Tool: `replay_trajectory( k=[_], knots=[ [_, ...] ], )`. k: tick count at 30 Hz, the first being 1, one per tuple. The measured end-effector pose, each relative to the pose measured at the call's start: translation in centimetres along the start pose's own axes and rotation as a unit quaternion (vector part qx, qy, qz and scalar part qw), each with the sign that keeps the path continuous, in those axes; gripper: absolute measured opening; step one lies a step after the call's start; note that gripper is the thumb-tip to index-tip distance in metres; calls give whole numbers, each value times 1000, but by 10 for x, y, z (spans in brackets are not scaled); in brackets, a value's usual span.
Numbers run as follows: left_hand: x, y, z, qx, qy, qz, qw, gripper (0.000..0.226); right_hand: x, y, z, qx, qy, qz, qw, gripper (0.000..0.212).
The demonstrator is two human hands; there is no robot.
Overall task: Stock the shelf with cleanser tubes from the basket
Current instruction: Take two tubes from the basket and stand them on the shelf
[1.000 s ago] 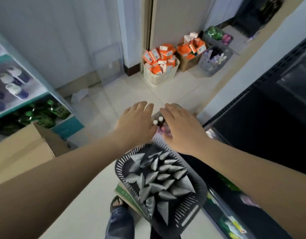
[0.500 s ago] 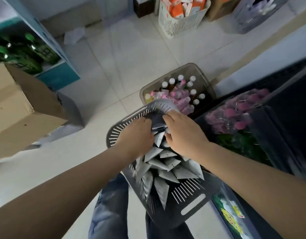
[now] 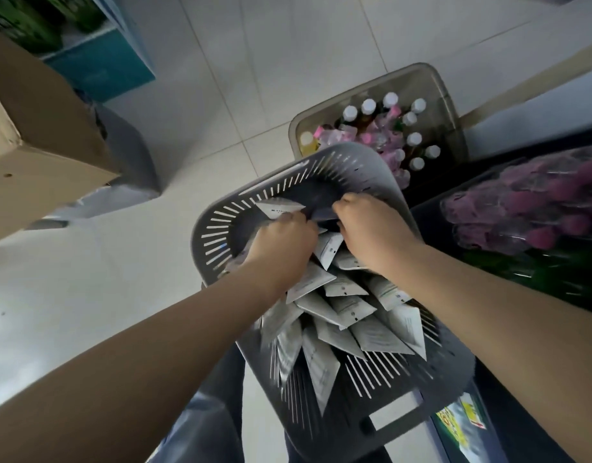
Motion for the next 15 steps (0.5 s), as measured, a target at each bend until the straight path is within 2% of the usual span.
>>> replay_trajectory(
  k=[5,15],
  knots=[
    [5,-5,-4,1,-1,-7,1000,34,12,-7,-9,5,5,0,1000,11],
    [3,-3,1,1,-25,-14,1000,32,11,-3,-8,-50,-3,12,999,10]
  ],
)
Point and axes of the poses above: each hand's wrist, its own x-axis towards the middle knuckle, its own z-axis out of the back of the hand, y = z × x, the point moved 10 cm from there along x, towards the middle knuckle, and after that the axes turned 11 degrees about z, right-handed, at the moved point
